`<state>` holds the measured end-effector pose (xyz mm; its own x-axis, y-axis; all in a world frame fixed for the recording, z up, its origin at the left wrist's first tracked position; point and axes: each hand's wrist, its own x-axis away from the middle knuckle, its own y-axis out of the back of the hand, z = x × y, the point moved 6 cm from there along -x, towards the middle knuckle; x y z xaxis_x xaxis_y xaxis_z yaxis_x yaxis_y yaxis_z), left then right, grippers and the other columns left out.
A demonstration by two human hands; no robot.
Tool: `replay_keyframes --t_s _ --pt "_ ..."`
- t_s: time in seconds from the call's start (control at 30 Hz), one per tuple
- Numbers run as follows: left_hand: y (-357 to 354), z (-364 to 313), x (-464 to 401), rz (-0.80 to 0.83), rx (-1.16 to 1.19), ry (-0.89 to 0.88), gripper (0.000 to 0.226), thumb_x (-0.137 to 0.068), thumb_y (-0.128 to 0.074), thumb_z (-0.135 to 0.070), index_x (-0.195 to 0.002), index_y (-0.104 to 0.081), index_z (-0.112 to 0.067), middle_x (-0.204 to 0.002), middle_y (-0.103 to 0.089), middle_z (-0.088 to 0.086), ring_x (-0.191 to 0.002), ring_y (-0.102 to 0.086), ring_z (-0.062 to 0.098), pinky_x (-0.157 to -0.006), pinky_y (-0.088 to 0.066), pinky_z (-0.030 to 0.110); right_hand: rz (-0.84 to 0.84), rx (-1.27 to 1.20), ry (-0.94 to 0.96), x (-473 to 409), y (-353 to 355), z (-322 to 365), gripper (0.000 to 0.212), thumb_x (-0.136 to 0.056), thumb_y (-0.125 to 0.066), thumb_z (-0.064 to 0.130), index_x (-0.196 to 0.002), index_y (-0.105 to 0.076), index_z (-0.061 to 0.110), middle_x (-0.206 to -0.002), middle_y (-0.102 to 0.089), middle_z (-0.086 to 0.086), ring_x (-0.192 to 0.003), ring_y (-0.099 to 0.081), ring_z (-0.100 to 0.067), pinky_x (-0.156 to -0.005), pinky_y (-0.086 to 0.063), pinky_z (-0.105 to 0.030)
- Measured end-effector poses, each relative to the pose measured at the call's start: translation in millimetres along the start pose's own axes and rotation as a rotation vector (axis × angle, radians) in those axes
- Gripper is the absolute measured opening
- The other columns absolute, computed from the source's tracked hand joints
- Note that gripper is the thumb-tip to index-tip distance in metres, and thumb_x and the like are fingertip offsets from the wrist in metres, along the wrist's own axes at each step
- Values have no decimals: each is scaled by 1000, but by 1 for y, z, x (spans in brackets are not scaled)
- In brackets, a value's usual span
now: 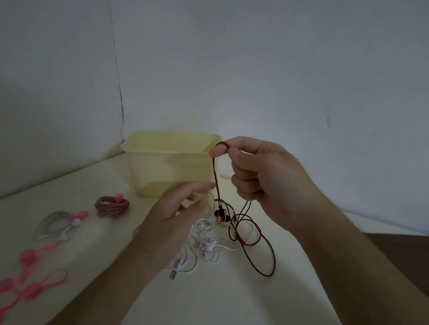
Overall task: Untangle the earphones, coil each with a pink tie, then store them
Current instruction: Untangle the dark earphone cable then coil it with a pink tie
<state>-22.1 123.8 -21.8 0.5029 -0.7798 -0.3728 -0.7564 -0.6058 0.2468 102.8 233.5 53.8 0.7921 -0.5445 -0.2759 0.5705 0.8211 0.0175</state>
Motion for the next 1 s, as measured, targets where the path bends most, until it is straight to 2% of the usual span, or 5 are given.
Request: replay_keyframes --t_s 0.13,0.37,0.47,0.73,1.0 --pt "-5 -8 4 92 46 -23 20 -98 -64 -42 -115 -75 -42 -119 -72 -18 -113 -65 3 -99 -46 28 32 25 -43 -1 -4 -7 28 -109 -49 8 -111 -76 2 -66 -16 -2 -53 -13 -15 -52 -13 -30" --pt "24 10 -8 -223 590 131 25 -108 -47 -10 -88 -61 -6 -61 -44 2 -51 -46 17 -62 -56 34 57 0 -22 0 2 3 18 -101 -59 3 -101 -76 0 -53 -34 8 -49 -20 -13 -53 -15 -30" --pt "36 21 -12 -283 712 225 26 -108 -45 -11 -86 -59 -11 -57 -32 -5 -43 -29 9 -39 -31 22 22 -150 58 0 13 15 15 -93 -63 4 -95 -78 4 -60 -21 3 -49 -18 -11 -49 -16 -27" --pt "40 41 -14 -380 638 328 31 -105 -40 -4 -80 -55 -14 -53 -25 -7 -36 -21 5 -38 -14 16 -150 -460 246 11 45 40 40 -94 -54 3 -125 -75 18 -76 -20 2 -55 -13 -11 -54 -14 -28" --pt "7 11 -2 131 520 186 21 -92 -60 -13 -81 -68 4 -58 -31 6 -40 -27 14 -43 -24 20 -291 -98 200 3 50 36 39 -91 -48 -8 -116 -76 5 -74 -60 -9 -48 -23 -16 -50 -14 -30"
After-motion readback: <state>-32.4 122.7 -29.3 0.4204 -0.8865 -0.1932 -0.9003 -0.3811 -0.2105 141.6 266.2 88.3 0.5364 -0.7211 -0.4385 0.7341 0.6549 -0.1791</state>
